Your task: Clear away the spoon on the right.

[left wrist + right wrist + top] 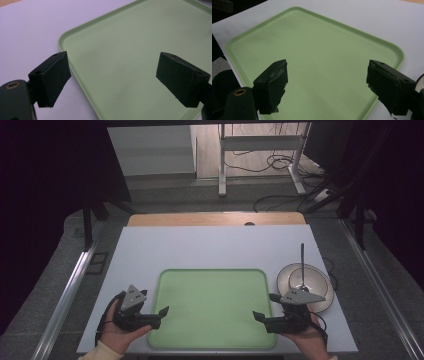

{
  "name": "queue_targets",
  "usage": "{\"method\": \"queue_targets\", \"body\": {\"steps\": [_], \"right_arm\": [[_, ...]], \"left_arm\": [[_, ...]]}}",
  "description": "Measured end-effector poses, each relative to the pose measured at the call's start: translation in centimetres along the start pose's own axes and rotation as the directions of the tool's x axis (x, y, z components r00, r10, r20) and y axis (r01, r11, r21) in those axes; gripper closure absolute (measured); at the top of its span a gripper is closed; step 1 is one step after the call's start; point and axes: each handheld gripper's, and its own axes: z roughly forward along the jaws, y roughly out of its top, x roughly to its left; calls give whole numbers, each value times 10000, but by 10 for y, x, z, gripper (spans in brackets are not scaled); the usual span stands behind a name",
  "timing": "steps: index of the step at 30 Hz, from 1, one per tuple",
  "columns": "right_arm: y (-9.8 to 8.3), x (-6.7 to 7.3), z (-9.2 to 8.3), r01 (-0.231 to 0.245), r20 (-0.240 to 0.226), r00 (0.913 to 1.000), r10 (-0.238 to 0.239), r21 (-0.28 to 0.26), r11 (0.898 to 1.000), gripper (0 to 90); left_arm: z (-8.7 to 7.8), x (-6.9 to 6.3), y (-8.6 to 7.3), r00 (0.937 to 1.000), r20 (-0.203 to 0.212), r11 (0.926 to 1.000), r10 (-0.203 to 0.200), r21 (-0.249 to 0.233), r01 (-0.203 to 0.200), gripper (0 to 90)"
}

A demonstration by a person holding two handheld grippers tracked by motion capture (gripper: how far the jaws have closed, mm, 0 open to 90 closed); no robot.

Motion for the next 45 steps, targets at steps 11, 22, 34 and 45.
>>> {"method": "queue_targets", "body": {"steps": [11,22,34,45], "right_arm": [[2,-5,3,-36,47,10000,36,-21,10000,170],[9,-3,-5,-25,70,10000,27,-266,9996,170],[19,-5,1,190,-34,9998,-191,-350,9992,170],[48,-2,-8,368,86,9993,-364,-560,9978,176]], "left_arm": [[3,0,1,9997,171,9999,151,-45,-151,117],[-2,-2,0,9998,-122,9999,136,-74,-137,112],[-3,-1,-4,9997,-195,9999,120,30,-119,108],[-6,1,-5,9996,-278,9999,95,82,-93,107]]}}
